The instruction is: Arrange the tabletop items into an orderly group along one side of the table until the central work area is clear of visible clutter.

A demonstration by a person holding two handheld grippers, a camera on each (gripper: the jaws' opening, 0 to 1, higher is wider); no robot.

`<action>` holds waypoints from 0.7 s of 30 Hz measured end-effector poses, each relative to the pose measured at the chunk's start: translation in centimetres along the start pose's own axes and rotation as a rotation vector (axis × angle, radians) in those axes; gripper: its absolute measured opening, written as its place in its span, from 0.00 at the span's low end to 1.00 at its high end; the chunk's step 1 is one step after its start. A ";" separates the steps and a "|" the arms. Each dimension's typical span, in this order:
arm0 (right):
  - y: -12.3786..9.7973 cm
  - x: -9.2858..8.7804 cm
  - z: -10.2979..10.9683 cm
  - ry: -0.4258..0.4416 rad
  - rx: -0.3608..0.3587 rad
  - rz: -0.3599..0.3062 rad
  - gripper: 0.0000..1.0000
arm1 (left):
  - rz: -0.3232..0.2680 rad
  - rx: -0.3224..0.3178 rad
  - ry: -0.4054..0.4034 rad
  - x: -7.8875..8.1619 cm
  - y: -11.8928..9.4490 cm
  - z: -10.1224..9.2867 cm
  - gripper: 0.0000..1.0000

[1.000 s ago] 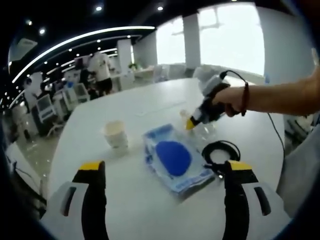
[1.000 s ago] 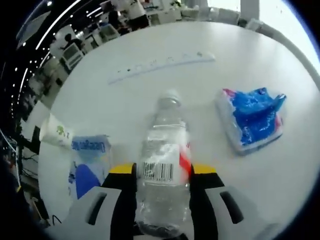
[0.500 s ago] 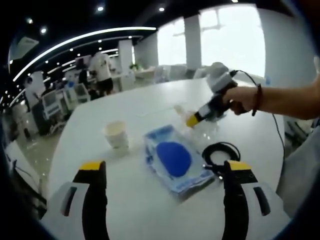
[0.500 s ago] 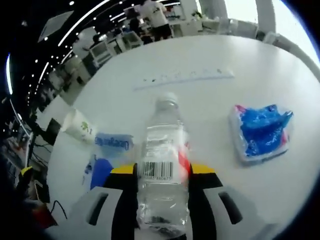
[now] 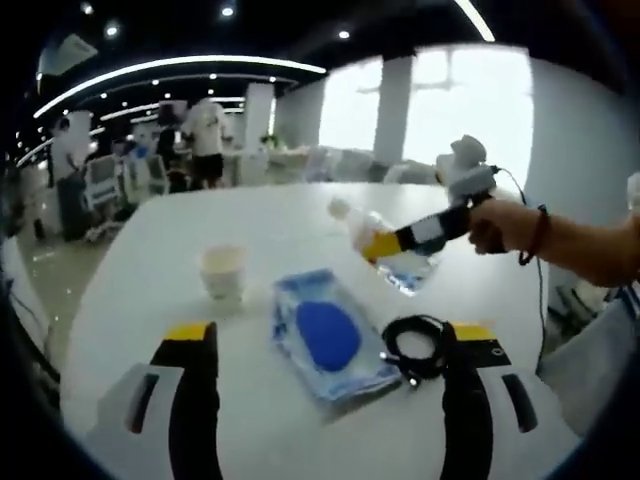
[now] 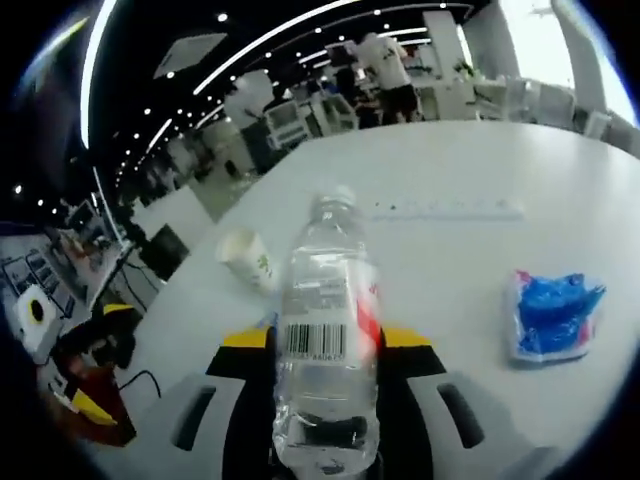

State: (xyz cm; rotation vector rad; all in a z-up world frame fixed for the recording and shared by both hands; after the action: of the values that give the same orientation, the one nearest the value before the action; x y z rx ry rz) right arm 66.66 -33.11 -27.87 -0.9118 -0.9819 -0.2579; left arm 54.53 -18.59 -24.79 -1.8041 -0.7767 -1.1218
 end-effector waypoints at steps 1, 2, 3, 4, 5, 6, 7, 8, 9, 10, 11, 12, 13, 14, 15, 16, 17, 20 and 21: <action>-0.3 0.0 0.4 -0.008 0.009 -0.003 0.38 | 0.008 -0.008 0.011 0.1 -0.1 -0.1 0.89; -0.5 0.1 0.7 -0.012 0.012 -0.014 0.38 | 0.007 -0.014 0.013 0.2 -0.2 -0.2 0.89; -0.8 0.1 1.2 -0.022 0.030 -0.021 0.38 | 0.004 -0.022 0.014 0.4 -0.2 -0.3 0.88; -1.0 0.2 1.6 -0.036 0.045 -0.030 0.38 | 0.007 -0.041 0.021 0.7 -0.3 -0.7 0.87; -1.2 0.3 2.0 -0.052 0.056 -0.044 0.38 | 0.010 -0.059 0.022 0.9 -0.3 -1.0 0.85; -1.5 0.2 2.6 -0.068 0.078 -0.046 0.38 | 0.012 -0.072 0.014 1.2 -0.3 -1.2 0.84; -1.8 0.2 2.8 -0.067 0.082 -0.053 0.38 | 0.014 -0.079 0.007 1.5 -0.3 -1.4 0.82; -2.0 0.0 3.3 -0.079 0.096 -0.051 0.38 | 0.017 -0.089 0.005 1.7 -0.2 -1.7 0.83; -2.2 0.0 3.7 -0.090 0.108 -0.054 0.38 | 0.017 -0.091 0.010 1.9 -0.2 -1.8 0.83; -2.5 -0.1 4.1 -0.094 0.117 -0.061 0.38 | 0.015 -0.093 0.019 2.2 -0.2 -2.0 0.83; -2.7 -0.1 4.5 -0.110 0.133 -0.063 0.38 | 0.021 -0.103 0.031 2.4 -0.1 -2.3 0.82; -3.0 -0.1 5.0 -0.123 0.144 -0.073 0.38 | 0.028 -0.112 0.029 2.4 0.0 -2.4 0.81; -3.2 -0.2 5.3 -0.134 0.151 -0.072 0.38 | 0.039 -0.128 0.022 2.5 0.0 -2.8 0.80; -3.3 -0.3 5.6 -0.154 0.163 -0.072 0.38 | 0.045 -0.140 0.017 2.6 0.1 -3.0 0.79; -3.5 -0.4 6.0 -0.170 0.169 -0.082 0.38 | 0.052 -0.152 0.014 2.7 0.2 -3.3 0.78; -3.6 -0.6 6.3 -0.180 0.183 -0.078 0.38 | 0.054 -0.156 0.011 2.8 0.2 -3.4 0.77; -3.7 -0.7 6.7 -0.199 0.205 -0.089 0.38 | 0.058 -0.158 -0.002 2.9 0.3 -3.5 0.77; -3.9 -1.4 7.3 -0.212 0.231 -0.085 0.37 | 0.057 -0.163 -0.059 3.1 0.4 -3.7 0.77; -4.0 -1.5 7.4 -0.217 0.240 -0.091 0.37 | 0.054 -0.164 -0.071 3.1 0.4 -3.8 0.77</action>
State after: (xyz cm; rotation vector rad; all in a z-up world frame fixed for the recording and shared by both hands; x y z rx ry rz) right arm 59.02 -30.22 -25.15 -0.6857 -1.2282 -0.1153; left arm 54.71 -21.94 -21.20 -1.9992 -0.6898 -1.1187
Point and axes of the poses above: the point that each gripper's makers call its tool centre point, and the gripper's own axes: y roughly forward along the fingers, z roughly to its left, x roughly out of its top, the point moved 2 cm from there along -y, roughly backward along the fingers, and after that the axes turned 3 degrees about -y, right-handed, at the moved point
